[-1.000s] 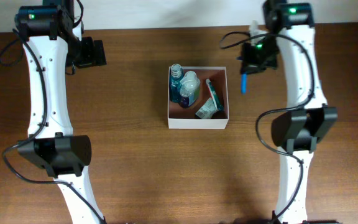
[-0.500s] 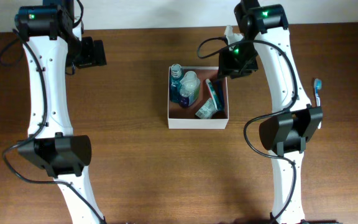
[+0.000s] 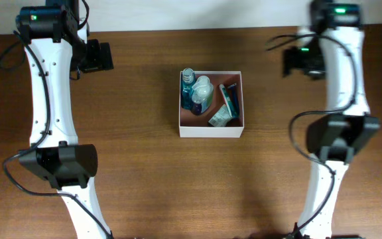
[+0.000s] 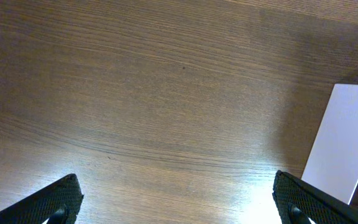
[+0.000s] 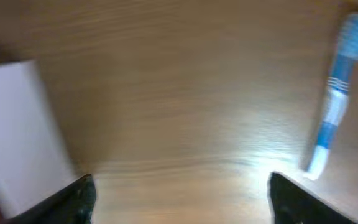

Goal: Pack container
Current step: 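Move the right gripper right to the blue toothbrush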

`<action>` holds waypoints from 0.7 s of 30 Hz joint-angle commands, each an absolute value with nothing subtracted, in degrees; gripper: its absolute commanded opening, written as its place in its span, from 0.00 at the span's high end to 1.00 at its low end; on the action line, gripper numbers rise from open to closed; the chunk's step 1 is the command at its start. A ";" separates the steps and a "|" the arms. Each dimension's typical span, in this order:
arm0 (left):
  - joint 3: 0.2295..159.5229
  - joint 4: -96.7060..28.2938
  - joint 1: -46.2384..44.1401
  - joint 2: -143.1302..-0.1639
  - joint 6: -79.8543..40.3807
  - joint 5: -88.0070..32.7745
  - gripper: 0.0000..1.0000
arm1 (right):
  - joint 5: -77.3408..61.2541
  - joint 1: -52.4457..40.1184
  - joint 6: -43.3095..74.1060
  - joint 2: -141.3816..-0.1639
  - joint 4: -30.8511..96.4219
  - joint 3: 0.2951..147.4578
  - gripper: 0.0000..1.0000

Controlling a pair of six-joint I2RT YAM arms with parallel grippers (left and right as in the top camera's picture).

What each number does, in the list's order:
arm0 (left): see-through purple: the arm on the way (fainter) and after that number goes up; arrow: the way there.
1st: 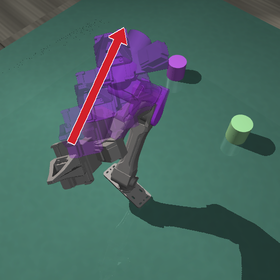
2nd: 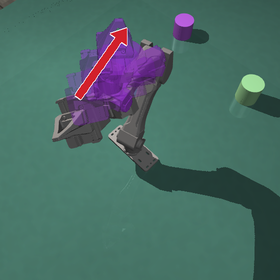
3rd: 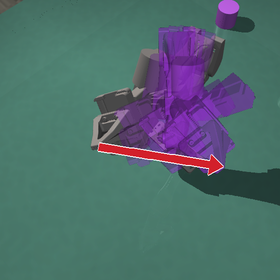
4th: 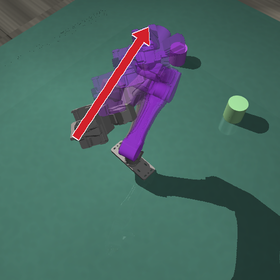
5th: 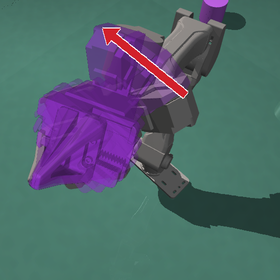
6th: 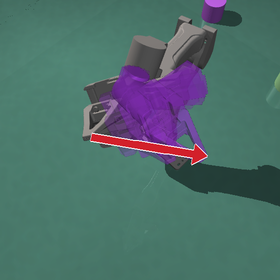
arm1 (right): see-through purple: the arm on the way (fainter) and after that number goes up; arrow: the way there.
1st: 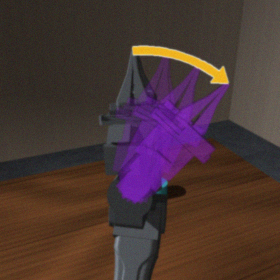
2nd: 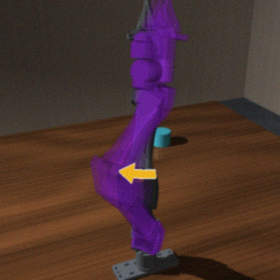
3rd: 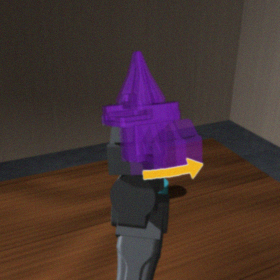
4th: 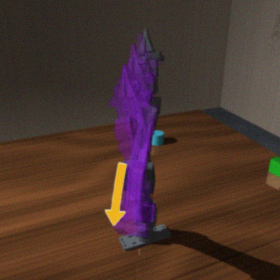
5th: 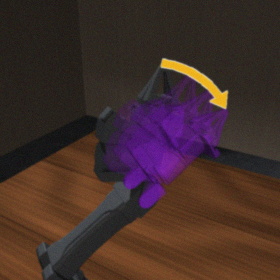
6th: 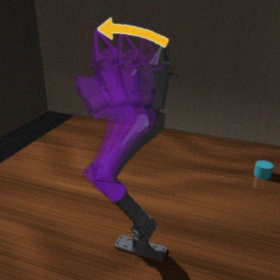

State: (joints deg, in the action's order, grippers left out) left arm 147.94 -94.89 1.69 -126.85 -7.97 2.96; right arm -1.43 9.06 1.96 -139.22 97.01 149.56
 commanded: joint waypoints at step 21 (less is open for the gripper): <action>147.79 -94.80 1.78 -125.67 -8.29 2.55 0.01 | 1.02 28.88 -7.55 -137.82 78.61 123.87 0.07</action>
State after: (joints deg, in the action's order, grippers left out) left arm 147.94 -94.87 1.69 -126.85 -7.97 2.96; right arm 1.91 29.30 -5.19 -139.22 80.40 126.58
